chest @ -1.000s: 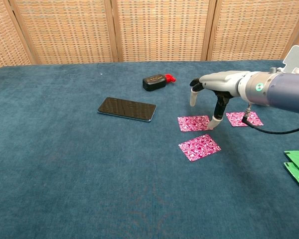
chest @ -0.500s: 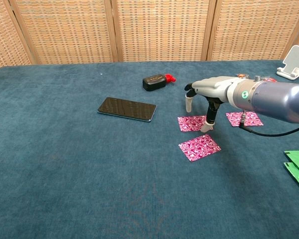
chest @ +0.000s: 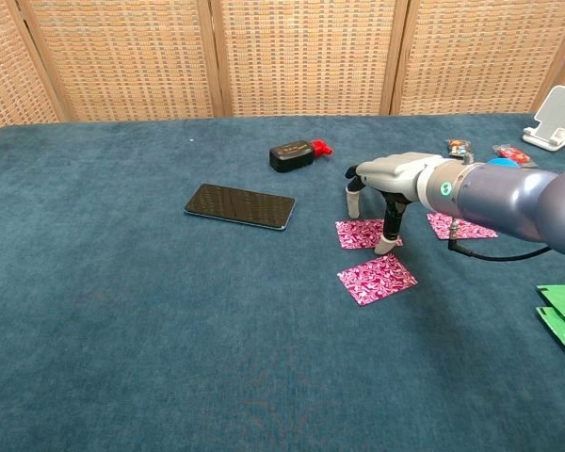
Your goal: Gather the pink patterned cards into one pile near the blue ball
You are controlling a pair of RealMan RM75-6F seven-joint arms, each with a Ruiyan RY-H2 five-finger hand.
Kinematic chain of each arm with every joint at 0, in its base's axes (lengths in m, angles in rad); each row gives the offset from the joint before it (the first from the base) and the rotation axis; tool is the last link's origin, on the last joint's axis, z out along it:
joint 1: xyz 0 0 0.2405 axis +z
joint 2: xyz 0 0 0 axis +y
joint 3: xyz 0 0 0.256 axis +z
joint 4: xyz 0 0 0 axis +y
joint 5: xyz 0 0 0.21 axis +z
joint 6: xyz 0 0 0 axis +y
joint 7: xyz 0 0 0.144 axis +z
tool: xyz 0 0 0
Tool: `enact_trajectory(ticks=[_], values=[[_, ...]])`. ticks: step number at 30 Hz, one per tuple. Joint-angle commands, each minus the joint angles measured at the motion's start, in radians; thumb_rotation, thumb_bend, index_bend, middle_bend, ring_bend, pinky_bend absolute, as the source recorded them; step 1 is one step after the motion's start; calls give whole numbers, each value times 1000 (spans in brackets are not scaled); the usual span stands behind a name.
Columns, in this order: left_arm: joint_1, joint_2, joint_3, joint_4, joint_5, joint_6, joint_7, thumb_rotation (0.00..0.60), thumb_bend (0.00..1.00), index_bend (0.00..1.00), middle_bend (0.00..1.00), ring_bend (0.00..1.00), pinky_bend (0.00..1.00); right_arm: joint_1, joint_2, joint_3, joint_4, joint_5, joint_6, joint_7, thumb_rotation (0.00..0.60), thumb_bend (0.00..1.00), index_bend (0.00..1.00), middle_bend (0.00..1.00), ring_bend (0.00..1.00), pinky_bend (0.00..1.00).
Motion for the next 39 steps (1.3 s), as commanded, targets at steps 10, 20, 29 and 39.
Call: enact_trajectory(ticks=[10,20,29,39], values=[[-2,1,-1,-3,0,0,0,600,0,0,0,0,0,-5,-7,3,14,-13,-4,-9,600,320,460,0,0,0],[-1,3,1,-4,4,5,-3,600,0,0,0,0,0,-16,-6,12,9,-33,3,-2,600,374,503,0,0,0],[0,5,2,-5,8,7,-6,600,0,0,0,0,0,-25,33,24,-42,-51,22,0,600,376,508,0,0,0],[5,9,7,-12,24,17,-12,600,0,0,0,0,0,-66,141,16,-131,-69,70,-7,600,377,510,0,0,0]])
